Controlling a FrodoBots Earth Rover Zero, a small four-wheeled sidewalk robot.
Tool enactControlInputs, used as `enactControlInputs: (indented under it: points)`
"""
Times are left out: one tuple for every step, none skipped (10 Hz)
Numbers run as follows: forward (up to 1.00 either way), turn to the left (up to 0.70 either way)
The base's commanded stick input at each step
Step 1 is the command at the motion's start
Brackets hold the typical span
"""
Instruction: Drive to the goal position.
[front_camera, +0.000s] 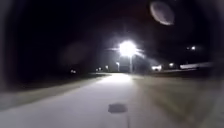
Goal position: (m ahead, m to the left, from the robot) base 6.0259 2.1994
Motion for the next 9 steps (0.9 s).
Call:
enactControlInputs:
  points:
    - [1.0, 0.0]
    - [1.0, 0.0]
    - [1.0, 0.12]
    - [1.0, 0.27]
    - [1.0, 0.27]
    - [1.0, 0.27]
    - [1.0, 0.27]
    - [1.0, 0.24]
    - [1.0, 0.2]
